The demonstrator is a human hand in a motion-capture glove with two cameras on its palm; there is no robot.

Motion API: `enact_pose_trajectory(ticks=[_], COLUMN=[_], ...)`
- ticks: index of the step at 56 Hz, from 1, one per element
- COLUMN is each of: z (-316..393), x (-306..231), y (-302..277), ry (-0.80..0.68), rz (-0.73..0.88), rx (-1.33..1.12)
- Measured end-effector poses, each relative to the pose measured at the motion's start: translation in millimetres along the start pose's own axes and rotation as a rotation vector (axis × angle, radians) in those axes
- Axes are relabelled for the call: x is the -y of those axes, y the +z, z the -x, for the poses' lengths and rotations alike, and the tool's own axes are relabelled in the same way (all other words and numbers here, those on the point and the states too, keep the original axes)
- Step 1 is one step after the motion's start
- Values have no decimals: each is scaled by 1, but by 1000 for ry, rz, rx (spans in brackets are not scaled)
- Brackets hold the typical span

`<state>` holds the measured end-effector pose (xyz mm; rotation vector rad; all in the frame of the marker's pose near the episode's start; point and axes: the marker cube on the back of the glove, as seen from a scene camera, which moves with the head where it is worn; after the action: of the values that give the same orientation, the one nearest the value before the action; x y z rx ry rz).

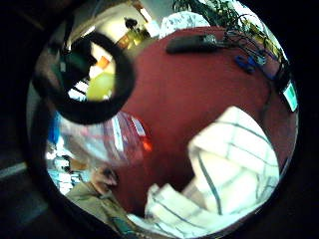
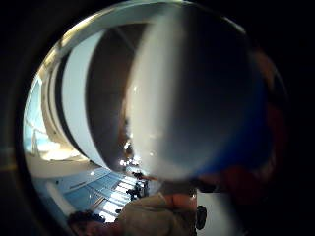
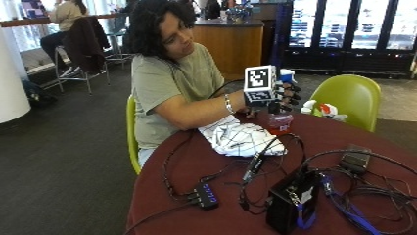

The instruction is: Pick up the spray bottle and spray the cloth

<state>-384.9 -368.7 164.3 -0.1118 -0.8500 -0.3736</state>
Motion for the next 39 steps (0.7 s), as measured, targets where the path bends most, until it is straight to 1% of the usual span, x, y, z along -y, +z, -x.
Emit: enact_pose_trajectory(ticks=[3,9,18,26,39], z=[2,8,26,45,70], x=[-8,-23,-42,-65,-96], y=[-12,-41,-58,-72,-91], ry=[32,98,153,187,152], rz=[24,9,45,82,79], rx=[-121,-400,-632,-729,-760])
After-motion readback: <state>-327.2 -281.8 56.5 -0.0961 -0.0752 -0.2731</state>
